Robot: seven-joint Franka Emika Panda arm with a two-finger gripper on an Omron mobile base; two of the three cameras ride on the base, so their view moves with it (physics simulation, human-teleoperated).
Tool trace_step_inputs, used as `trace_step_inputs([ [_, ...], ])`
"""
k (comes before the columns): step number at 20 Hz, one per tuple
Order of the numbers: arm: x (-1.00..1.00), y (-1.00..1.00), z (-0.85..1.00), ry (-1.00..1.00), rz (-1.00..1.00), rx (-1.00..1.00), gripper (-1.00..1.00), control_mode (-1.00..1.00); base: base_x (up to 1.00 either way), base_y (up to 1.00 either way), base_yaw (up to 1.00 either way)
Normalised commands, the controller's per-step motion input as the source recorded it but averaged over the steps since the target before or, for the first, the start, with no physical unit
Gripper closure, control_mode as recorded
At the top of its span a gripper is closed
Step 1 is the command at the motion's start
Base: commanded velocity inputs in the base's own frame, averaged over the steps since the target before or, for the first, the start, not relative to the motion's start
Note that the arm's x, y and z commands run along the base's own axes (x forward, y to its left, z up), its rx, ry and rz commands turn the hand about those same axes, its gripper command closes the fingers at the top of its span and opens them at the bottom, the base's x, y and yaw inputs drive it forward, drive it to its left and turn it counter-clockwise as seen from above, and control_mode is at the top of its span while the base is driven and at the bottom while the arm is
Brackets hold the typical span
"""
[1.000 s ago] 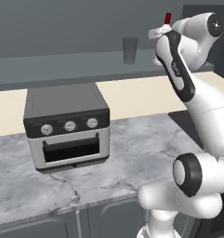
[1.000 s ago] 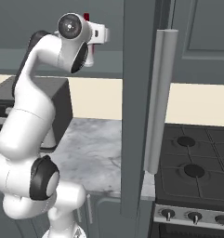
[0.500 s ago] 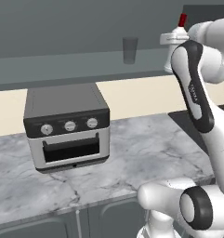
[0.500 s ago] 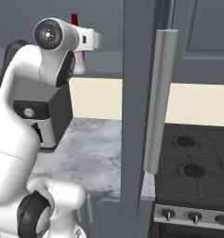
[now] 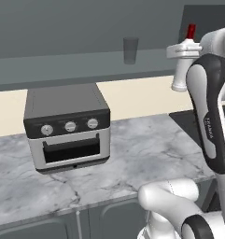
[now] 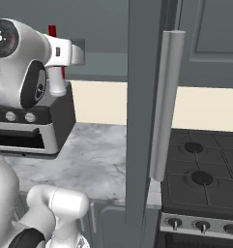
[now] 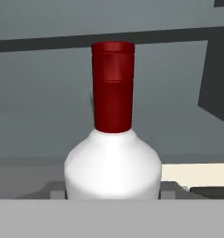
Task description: There is a bowl on the dining counter. Grab a lemon wedge from the fridge and place it in the bowl. Then get the liquor bottle and glass cup from the cabinet and place them next to the bowl.
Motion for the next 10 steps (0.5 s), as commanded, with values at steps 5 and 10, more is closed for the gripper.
trace_step_inputs([
  [5, -0.87, 0.30, -0.37, 0.04, 0.00, -0.04, 1.00, -1.00, 0.00, 0.00, 0.00],
  [10, -0.44, 0.24, -0.45, 0.06, 0.00, -0.05, 1.00, -1.00, 0.00, 0.00, 0.00],
])
